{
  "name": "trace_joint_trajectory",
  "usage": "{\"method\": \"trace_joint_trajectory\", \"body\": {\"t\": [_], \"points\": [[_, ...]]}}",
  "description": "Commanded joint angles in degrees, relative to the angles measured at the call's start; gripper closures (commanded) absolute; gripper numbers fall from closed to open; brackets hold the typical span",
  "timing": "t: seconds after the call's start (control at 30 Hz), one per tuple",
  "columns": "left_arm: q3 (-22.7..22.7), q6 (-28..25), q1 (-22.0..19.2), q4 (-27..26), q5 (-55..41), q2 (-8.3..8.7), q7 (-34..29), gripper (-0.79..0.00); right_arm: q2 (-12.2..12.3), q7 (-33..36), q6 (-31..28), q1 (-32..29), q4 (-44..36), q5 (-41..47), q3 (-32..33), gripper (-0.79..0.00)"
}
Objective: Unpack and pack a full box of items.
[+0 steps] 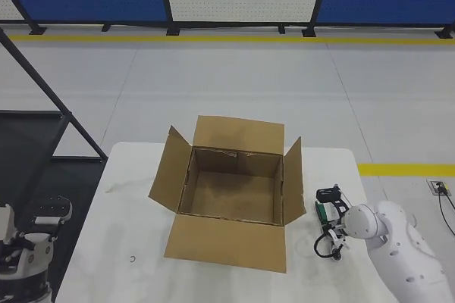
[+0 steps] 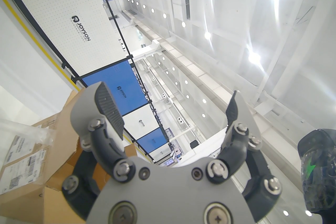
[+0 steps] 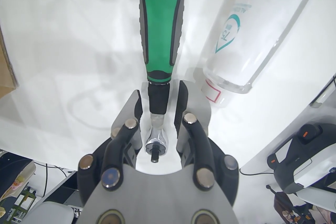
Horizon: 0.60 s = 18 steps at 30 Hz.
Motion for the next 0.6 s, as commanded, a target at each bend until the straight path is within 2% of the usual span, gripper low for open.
{"method": "trace_joint_trajectory", "body": {"t": [0.0,0.17,0.4,0.57], "points": [[0.0,0.0,0.0,0.0,0.0,0.00,0.0,-0.785,-0.1,-0.1,0.0,0.5,0.7,0.0,-0.3,-0.234],[0.0,0.0,0.0,0.0,0.0,0.00,0.0,-0.785,-0.1,-0.4,0.5,0.9,1.1,0.1,-0.2,0.000],[0.0,0.0,0.0,0.0,0.0,0.00,0.0,-0.785,0.6,-1.3,0.3,-0.2,-1.9,2.1,3.2,0.000],[0.0,0.0,0.0,0.0,0.0,0.00,0.0,-0.785,2.0,-1.5,1.2,-4.3,-12.2,2.0,9.9,0.000]]}}
